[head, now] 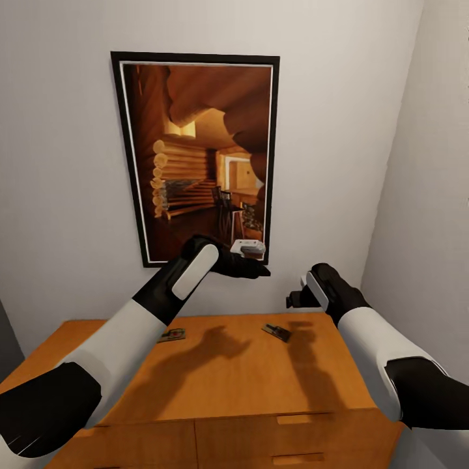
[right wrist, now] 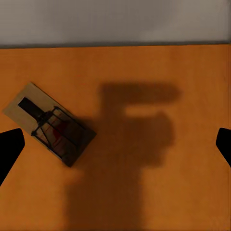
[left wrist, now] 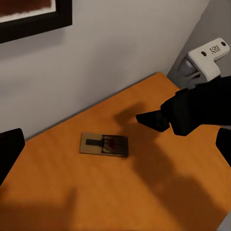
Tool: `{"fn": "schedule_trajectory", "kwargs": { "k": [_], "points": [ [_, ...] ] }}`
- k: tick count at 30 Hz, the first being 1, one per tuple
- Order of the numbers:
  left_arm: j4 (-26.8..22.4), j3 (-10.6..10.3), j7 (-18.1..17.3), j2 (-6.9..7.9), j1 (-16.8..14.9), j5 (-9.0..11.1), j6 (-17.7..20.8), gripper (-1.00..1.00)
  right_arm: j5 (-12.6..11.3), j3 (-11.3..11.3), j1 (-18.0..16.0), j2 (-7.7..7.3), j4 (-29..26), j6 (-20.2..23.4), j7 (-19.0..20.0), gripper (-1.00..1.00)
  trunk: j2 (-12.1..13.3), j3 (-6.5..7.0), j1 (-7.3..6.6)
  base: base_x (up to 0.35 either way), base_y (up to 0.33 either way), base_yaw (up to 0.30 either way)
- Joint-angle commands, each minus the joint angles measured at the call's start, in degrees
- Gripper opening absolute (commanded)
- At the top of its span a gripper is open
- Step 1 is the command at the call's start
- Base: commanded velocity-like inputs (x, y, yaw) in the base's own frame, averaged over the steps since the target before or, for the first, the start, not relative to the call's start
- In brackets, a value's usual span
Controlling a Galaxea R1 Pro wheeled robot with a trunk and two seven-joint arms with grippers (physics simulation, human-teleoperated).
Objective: Take the four mousetraps from the cabinet in the bathroom and place them on the bathroom floor. Make sure all four end up on the same floor surface, and ensure that at least two of them are either under or directly next to the same bathroom sink.
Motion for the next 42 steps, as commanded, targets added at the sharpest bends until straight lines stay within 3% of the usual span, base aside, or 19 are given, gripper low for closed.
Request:
{"fn": "schedule_trajectory", "kwargs": {
  "k": [1,16,27,42],
  "points": [
    [-0.03,-0.06,0.59,0.00,-0.06,0.60,0.11,1.00,-0.60,0.26,-0.04,0.00,-0.05,0.19,-0.50,1.00,-0.06,-0.09,0.01,0.000,-0.034,0.000],
    [-0.38,-0.06,0.59,-0.07,-0.06,0.67,0.01,1.00,-0.99,0.18,-0.03,0.90,-0.04,0.19,0.41,1.00,-0.06,-0.09,0.01,0.000,-0.008,0.000],
    [-0.44,-0.08,0.59,0.00,-0.06,0.68,0.02,1.00,-0.77,0.25,-0.04,0.64,-0.04,0.19,7.49,1.00,-0.06,-0.09,0.01,0.001,0.000,0.000],
    [-0.47,-0.06,0.67,-0.06,-0.06,0.68,-0.10,1.00,-0.68,0.35,-0.03,0.29,0.02,0.19,8.32,1.00,-0.06,-0.09,0.01,0.132,-0.041,0.000]
  ]
}}
